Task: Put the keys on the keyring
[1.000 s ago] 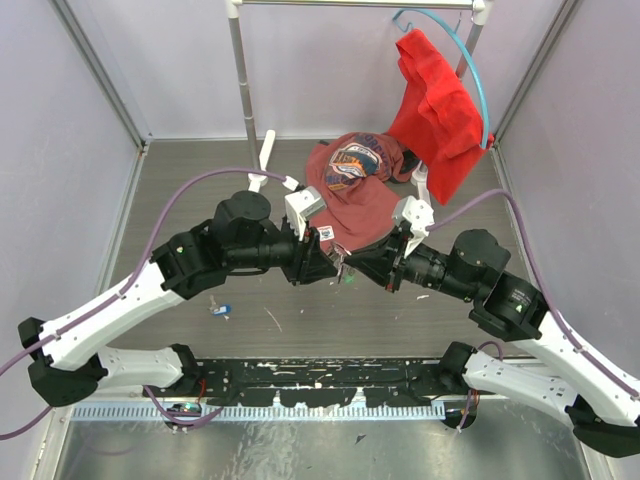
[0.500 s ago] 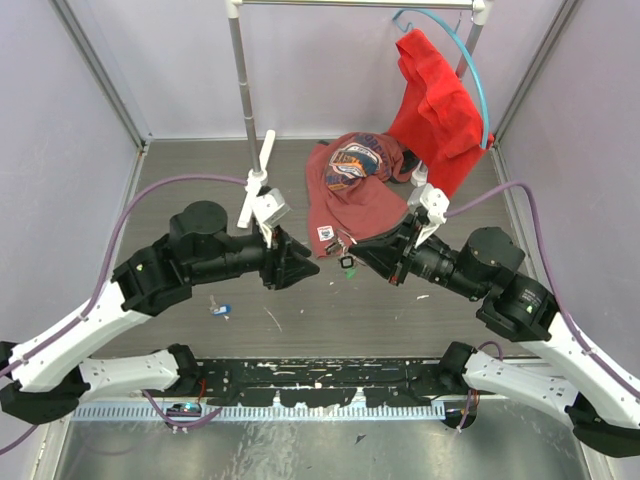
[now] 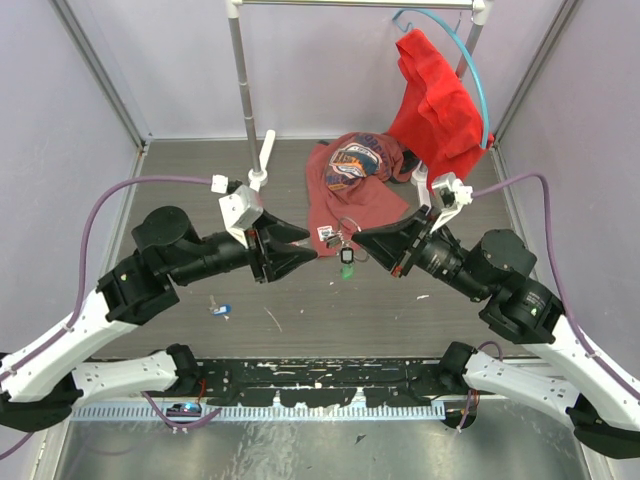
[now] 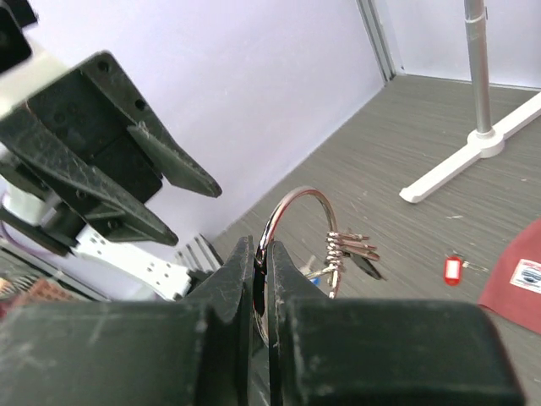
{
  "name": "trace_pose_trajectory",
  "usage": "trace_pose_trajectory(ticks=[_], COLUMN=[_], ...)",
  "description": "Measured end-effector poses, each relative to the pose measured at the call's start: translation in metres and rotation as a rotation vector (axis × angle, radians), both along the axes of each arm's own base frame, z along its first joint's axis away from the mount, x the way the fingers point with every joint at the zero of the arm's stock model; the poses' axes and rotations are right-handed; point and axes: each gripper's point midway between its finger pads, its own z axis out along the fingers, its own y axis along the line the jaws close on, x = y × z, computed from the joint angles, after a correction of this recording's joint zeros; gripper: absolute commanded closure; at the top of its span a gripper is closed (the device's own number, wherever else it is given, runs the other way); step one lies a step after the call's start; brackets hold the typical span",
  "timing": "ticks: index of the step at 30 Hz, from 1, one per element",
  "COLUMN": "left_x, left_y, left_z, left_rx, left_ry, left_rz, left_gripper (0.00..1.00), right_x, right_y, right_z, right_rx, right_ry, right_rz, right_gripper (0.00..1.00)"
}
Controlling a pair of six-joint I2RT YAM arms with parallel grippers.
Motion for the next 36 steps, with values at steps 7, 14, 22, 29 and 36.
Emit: trace_pose_trajectory(ticks=[7, 14, 22, 29, 36], left_x=[-0.002, -0.007, -0.01, -0.007, -0.003], left_y=[-0.007, -0.015, -0.016, -0.022, -0.027], left_z=[0.018, 0.027, 0.038, 0.037, 0.035], left_rx=[-0.036, -0.052, -0.08, -0.078, -0.071], left_ry=[-0.082, -0.116, -0.14, -0.138, -0.134], left_rz=[-0.041, -0.092, -0.111, -0.11, -0.11], left_gripper=[0.62, 0.71, 0.74, 0.76, 0.8], right_x=[0.001, -0.003, -0.005, -0.008, -0.011], right_y=[0.004, 0.009, 0.017, 0.019, 0.021], right_z=[0.028, 0.05, 0.05, 0.05, 0.051], right_rx=[0.167, 0.269, 0.285, 0.286, 0.284], right_ry=[0.06, 0.065, 0.077, 0.078, 0.074], right_rz=[0.006, 0.049, 0.085, 0.11, 0.126], right_gripper=[1.0, 1.0, 1.0, 1.0, 1.0])
